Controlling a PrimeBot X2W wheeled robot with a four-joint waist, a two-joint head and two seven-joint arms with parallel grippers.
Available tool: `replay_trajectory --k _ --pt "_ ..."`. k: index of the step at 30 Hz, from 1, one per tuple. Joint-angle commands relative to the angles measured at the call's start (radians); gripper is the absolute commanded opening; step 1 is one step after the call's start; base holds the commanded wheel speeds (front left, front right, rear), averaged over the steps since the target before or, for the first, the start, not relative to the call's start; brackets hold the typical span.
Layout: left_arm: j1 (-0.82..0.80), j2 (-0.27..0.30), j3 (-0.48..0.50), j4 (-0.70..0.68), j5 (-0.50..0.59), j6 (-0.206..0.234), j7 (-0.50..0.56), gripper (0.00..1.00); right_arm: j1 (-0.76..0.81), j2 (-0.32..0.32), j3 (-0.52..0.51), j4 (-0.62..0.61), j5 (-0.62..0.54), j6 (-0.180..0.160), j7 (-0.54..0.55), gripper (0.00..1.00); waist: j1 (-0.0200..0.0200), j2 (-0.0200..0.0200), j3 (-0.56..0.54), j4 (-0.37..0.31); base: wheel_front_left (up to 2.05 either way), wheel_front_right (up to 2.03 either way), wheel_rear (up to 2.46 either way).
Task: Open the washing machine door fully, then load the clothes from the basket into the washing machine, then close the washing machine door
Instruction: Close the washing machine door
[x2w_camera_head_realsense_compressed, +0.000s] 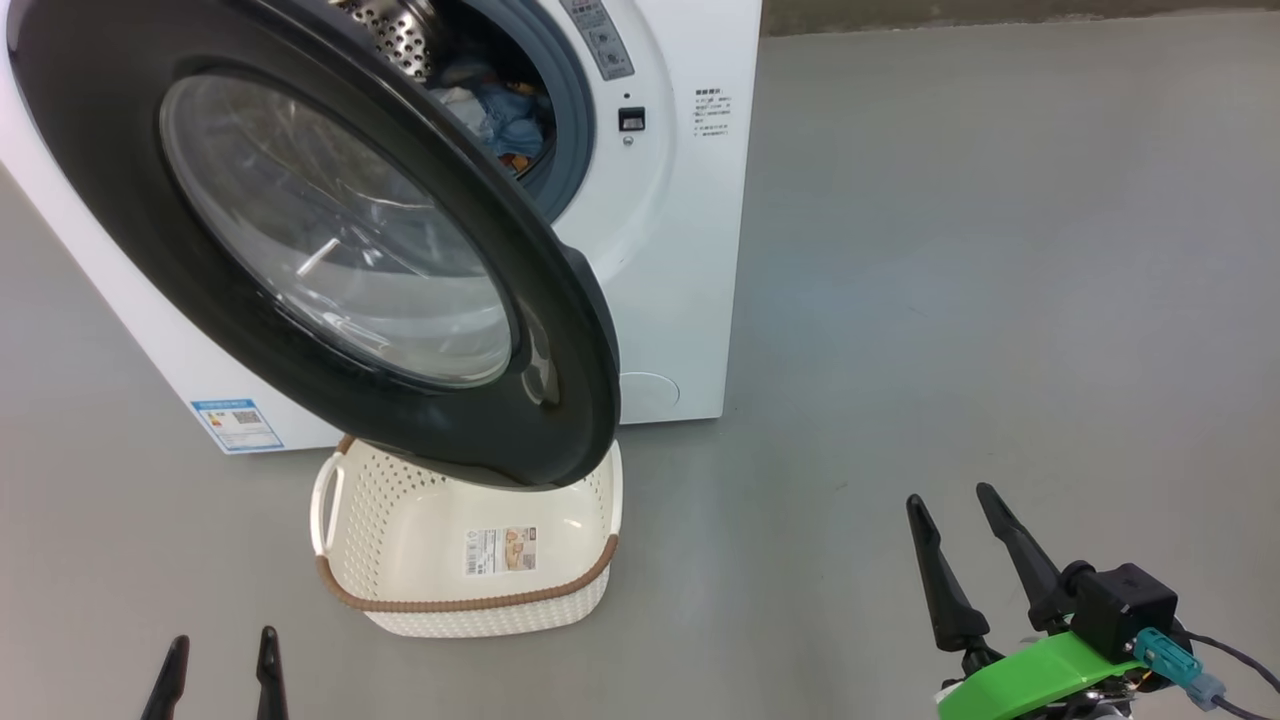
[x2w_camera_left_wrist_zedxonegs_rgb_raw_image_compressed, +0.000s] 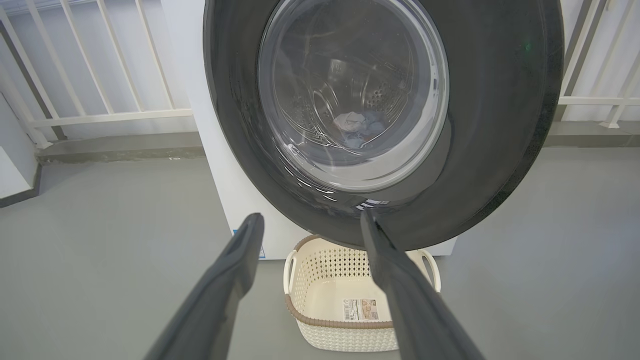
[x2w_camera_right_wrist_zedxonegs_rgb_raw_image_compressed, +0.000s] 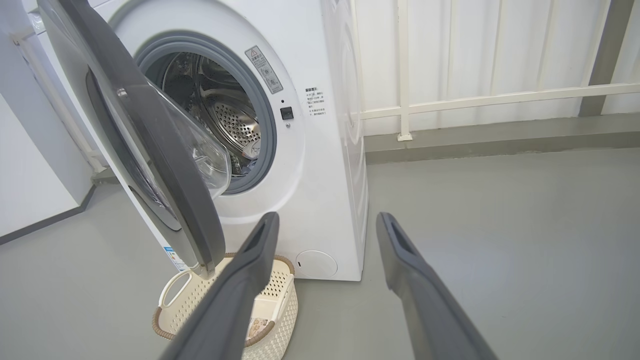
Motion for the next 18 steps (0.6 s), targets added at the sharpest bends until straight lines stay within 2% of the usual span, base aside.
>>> replay_trajectory --k 1,18 --pt "-0.02 0.006 0.029 -0.018 0.006 0.011 -0.009 1.0 -0.009 0.0 0.027 -0.022 -0.014 0.002 -0.012 1.0 0.0 0.0 0.0 0.0 0.0 0.0 0.0" --pt "-0.017 0.004 0.018 -0.017 -0.017 0.039 -0.009 1.0 -0.003 -0.001 0.033 -0.02 -0.018 0.002 -0.012 1.0 0.0 0.0 -0.008 -0.003 0.0 0.0 0.0"
